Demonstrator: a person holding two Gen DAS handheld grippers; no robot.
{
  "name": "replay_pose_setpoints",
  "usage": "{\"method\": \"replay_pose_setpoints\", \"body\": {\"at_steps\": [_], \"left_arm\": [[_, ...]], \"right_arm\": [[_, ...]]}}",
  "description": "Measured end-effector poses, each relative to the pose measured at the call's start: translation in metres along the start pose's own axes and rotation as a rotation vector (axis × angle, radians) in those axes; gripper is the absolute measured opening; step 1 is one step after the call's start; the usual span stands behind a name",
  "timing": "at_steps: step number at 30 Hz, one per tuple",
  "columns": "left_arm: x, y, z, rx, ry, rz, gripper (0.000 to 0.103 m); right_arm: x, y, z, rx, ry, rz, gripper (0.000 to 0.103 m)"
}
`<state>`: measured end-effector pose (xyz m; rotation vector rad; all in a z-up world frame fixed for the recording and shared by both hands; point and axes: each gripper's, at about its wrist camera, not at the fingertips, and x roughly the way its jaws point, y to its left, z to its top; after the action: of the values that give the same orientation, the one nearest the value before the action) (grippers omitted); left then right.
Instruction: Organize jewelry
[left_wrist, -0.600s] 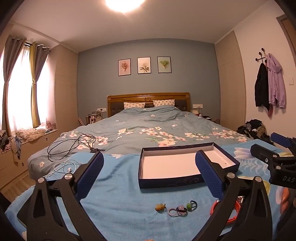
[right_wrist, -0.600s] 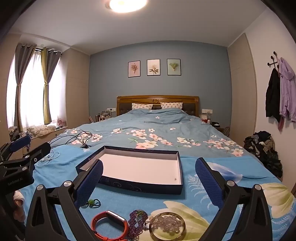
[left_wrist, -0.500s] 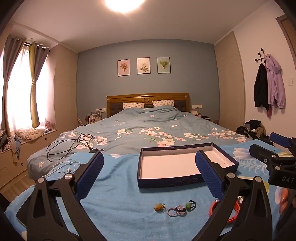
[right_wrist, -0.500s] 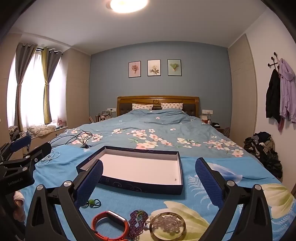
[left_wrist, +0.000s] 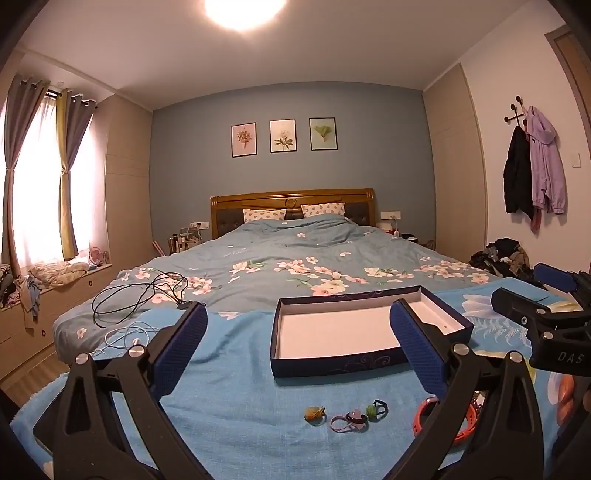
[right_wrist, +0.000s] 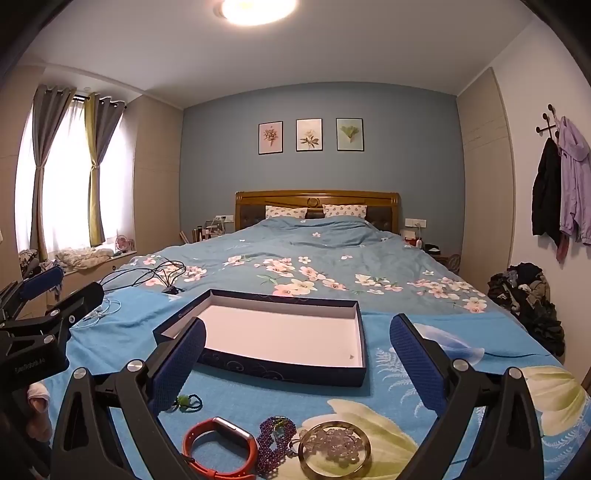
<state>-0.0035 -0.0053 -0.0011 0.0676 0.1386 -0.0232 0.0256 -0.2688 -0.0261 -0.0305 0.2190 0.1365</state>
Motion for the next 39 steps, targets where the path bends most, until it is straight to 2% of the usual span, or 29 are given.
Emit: {"method": "replay_pose_setpoints", "body": {"at_steps": [39], "left_arm": [[-0.0025, -0.0001, 0.002, -0.014, -0.002, 0.009, 0.097]], "right_arm": [[-0.0012, -0.0053, -0.002, 0.016, -0.004, 0.009, 0.096]]}}
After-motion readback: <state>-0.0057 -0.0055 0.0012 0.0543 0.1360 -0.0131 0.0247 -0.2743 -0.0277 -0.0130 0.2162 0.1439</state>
